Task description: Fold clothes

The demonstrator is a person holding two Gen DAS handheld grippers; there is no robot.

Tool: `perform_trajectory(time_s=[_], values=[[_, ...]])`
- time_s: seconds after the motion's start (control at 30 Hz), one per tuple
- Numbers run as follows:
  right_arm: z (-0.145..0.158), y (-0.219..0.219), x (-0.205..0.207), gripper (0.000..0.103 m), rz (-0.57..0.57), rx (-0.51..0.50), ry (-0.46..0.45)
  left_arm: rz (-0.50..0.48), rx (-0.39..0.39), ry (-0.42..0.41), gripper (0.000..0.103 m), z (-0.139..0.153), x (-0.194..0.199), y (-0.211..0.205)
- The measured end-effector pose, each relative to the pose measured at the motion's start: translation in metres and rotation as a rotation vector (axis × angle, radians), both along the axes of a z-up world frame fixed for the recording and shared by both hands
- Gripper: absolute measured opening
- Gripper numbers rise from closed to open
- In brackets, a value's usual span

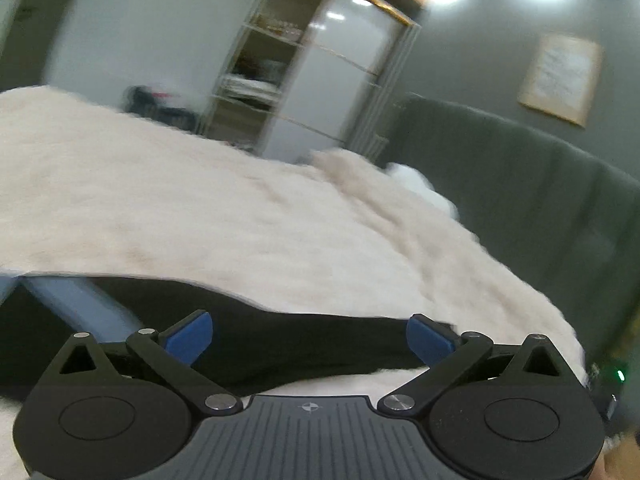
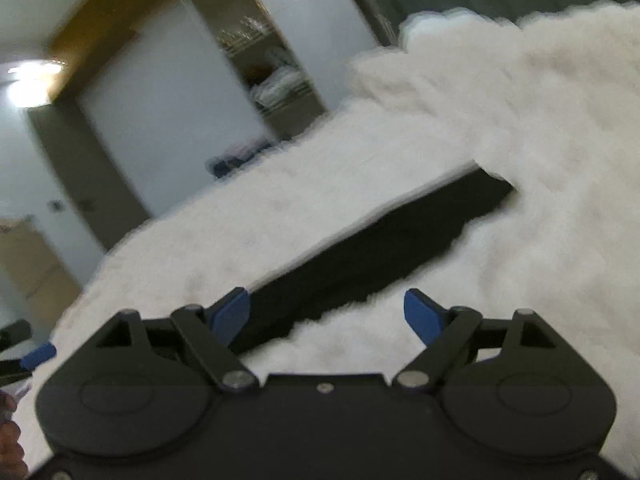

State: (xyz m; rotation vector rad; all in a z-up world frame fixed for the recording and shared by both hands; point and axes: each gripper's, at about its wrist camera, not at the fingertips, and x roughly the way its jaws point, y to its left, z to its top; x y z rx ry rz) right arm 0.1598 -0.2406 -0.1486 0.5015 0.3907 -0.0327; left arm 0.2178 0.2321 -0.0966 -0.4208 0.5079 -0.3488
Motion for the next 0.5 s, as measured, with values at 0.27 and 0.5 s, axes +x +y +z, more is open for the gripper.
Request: perform_trajectory(time_s=[0.27,0.5], values=[[0.007,0.003,-0.008,0.103,0.053,-0.041,-0.050,0.450,-0.430,0.158,0.103,-0.046,-0.050,0.160],[0.008,0.000,-0.014,0.103,0.033,0.010,-0.047,0.514,-0.640,0.177,0.102,-0.076,-0.045,0.216]])
